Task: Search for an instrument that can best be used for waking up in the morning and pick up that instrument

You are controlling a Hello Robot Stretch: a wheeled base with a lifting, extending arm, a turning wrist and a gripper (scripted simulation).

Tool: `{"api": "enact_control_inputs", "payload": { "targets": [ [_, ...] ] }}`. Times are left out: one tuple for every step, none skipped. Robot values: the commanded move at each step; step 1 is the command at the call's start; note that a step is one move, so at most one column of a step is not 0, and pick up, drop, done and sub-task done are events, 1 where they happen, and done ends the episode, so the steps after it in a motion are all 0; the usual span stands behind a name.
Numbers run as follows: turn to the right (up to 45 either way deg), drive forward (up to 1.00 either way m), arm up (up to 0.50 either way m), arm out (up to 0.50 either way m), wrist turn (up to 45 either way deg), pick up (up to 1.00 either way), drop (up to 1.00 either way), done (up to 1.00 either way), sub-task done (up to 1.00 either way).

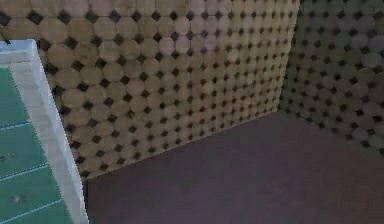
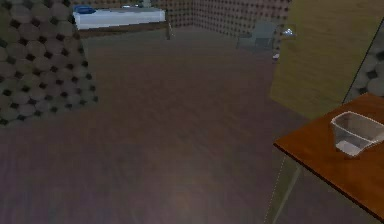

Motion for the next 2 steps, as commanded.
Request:
{"api": "enact_control_inputs", "payload": {
  "targets": [
    [0.0, 0.05, 0.00, 0.00, 0.0, 0.00, 0.00, 0.00, 0.00],
    [-45.0, 0.00, 0.00, 0.00, 0.0, 0.00, 0.00, 0.00, 0.00]
  ]
}}
